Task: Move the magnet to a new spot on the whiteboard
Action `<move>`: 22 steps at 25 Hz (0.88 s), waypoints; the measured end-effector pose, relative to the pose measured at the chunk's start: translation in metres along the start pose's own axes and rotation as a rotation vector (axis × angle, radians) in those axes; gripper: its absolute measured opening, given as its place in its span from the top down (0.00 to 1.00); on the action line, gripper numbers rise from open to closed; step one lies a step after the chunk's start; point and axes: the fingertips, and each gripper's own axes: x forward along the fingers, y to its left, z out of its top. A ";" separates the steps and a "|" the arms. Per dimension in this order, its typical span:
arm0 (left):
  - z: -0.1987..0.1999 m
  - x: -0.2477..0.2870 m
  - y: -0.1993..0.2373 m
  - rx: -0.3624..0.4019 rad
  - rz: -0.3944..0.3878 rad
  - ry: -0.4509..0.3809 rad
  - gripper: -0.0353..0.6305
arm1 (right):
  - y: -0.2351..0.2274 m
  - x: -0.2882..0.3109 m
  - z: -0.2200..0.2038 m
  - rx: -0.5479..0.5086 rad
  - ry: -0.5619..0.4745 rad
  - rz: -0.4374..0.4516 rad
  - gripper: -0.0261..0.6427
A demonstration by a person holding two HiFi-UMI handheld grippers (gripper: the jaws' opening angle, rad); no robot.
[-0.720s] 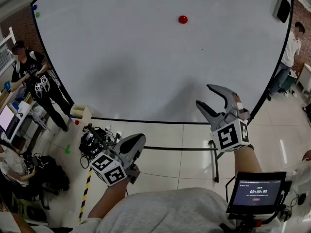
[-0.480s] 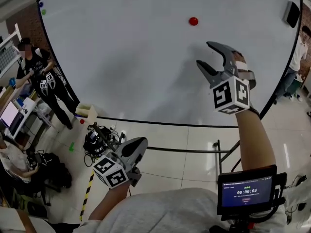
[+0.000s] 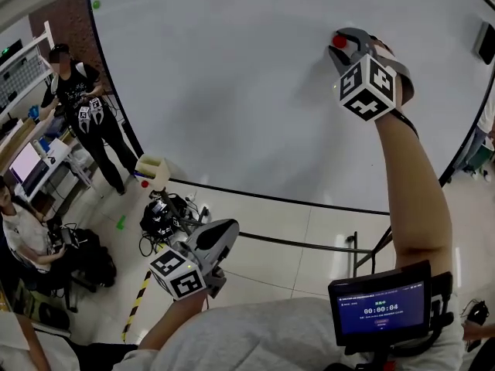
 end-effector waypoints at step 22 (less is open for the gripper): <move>0.004 0.002 -0.015 -0.005 -0.049 -0.016 0.95 | 0.001 -0.124 0.005 0.552 -0.322 0.137 0.78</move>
